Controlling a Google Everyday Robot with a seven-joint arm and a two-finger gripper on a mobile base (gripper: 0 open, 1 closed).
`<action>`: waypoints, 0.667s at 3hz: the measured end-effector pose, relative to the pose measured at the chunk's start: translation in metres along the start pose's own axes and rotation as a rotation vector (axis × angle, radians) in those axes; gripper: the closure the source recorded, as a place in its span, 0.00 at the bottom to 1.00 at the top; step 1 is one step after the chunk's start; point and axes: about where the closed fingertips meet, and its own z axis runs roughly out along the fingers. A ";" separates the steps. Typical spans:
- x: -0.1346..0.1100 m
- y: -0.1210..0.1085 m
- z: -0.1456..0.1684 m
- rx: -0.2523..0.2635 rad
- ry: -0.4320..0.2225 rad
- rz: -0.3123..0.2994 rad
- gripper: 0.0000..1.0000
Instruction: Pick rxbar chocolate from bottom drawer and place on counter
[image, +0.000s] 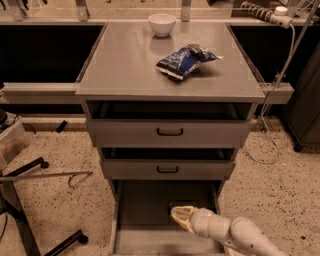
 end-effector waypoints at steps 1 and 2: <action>-0.104 -0.001 -0.047 -0.003 -0.101 -0.082 1.00; -0.198 0.008 -0.090 -0.018 -0.161 -0.147 1.00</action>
Offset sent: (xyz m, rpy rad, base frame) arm -0.0320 -0.0017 0.3487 0.0870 -0.2914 0.1210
